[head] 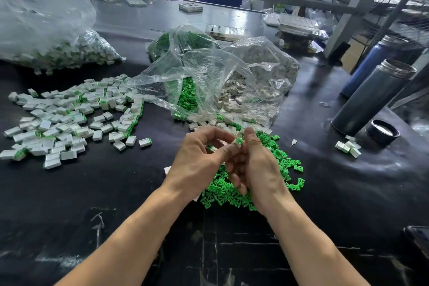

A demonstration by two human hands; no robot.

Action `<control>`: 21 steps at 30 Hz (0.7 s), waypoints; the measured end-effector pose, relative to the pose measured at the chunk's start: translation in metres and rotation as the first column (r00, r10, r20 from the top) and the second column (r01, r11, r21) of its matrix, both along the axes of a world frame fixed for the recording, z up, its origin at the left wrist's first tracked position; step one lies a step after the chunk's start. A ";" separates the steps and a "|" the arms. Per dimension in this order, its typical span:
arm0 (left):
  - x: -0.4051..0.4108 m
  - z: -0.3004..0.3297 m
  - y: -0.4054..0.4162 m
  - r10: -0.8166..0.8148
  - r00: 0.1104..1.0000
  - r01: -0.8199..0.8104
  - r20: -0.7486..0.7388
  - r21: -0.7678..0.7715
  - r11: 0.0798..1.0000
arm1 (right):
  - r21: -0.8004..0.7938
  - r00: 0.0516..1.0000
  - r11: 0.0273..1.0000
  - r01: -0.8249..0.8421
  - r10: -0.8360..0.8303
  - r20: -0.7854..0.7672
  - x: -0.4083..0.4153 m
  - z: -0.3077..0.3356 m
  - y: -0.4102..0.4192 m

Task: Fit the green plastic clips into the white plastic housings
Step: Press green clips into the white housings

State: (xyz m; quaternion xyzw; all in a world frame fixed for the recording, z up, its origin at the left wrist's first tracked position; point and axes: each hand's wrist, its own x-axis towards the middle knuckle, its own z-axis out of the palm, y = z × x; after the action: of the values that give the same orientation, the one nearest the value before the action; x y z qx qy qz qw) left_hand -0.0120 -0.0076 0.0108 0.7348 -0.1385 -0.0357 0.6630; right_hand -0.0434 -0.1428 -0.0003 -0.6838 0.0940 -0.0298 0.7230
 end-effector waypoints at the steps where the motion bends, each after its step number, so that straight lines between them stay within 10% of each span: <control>1: -0.001 0.001 -0.001 -0.022 1.000 0.022 -0.002 -0.028 0.999 | -0.028 1.000 1.000 -0.004 0.003 -0.013 -0.001 0.001 0.003; 21: -0.004 -0.004 -0.011 -0.034 0.997 0.036 0.068 -0.018 0.999 | 0.019 0.984 0.988 0.152 -0.153 0.087 0.013 -0.010 0.011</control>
State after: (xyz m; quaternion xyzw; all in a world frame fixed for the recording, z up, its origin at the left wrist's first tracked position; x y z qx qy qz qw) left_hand -0.0161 -0.0186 0.0067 0.7266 -0.1742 -0.0209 0.6643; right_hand -0.0307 -0.1321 -0.0102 -0.6683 0.1141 -0.1148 0.7261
